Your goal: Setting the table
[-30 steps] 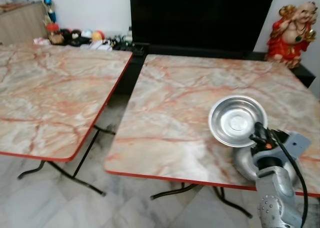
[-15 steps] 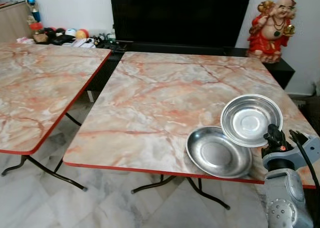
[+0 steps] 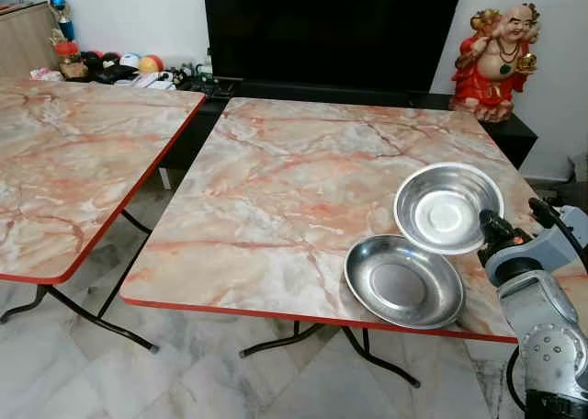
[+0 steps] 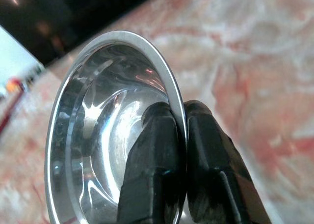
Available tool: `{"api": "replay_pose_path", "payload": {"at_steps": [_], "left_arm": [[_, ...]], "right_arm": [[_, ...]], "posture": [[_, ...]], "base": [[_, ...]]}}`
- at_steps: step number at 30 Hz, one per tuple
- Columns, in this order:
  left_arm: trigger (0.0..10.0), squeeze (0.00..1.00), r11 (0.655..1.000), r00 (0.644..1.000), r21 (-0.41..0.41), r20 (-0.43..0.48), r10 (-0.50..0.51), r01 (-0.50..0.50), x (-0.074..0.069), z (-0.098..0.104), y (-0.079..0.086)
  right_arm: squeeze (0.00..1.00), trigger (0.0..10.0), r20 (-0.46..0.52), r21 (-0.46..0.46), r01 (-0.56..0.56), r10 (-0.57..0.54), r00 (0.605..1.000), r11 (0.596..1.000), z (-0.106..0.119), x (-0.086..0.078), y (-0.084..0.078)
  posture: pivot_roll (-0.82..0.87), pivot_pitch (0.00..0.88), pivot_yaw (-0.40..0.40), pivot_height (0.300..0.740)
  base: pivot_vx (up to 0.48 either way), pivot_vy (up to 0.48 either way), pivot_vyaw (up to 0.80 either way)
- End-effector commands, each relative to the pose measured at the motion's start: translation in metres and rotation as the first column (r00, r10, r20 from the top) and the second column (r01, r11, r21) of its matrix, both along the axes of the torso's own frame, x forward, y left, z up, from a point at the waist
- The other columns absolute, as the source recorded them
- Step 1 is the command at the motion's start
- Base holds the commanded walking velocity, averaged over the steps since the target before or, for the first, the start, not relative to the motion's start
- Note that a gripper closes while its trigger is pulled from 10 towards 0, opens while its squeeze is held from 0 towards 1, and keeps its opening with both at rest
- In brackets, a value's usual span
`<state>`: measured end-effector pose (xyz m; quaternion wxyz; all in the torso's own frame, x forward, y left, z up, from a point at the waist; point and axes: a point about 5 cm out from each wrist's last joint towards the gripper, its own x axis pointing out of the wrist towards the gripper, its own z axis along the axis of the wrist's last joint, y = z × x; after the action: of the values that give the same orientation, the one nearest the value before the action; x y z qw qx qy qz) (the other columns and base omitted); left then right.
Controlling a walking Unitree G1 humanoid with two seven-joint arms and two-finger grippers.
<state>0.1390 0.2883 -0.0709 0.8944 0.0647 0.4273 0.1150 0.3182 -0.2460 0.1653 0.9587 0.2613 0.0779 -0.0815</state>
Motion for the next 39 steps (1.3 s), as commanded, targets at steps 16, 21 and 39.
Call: {"api": "replay_pose_path", "payload": {"at_steps": [16,21,39], "left_arm": [[10.0,0.0,0.999,0.999,0.008,-0.037,-0.037,0.037,-0.004,-0.002,0.0],[10.0,0.0,0.999,0.999,0.009,-0.036,-0.038,0.038,-0.003,-0.001,0.001],[10.0,0.0,0.999,0.998,0.013,-0.035,-0.05,0.051,-0.001,0.0,0.001]], "right_arm": [[0.0,10.0,-0.123,0.076,-0.114,0.123,0.985,0.991,-0.024,-0.009,0.03],[0.0,10.0,-0.156,0.057,-0.096,0.104,0.982,0.994,-0.031,-0.011,0.029],[0.49,10.0,-0.188,0.02,-0.031,0.034,0.982,0.999,-0.039,-0.012,0.021]], "posture": [[0.09,0.047,-0.031,0.74],[0.09,0.047,-0.028,0.74],[0.09,0.037,-0.018,0.74]], "base": [[0.0,0.0,0.0],[0.0,0.0,0.0],[0.0,0.0,0.0]]}}
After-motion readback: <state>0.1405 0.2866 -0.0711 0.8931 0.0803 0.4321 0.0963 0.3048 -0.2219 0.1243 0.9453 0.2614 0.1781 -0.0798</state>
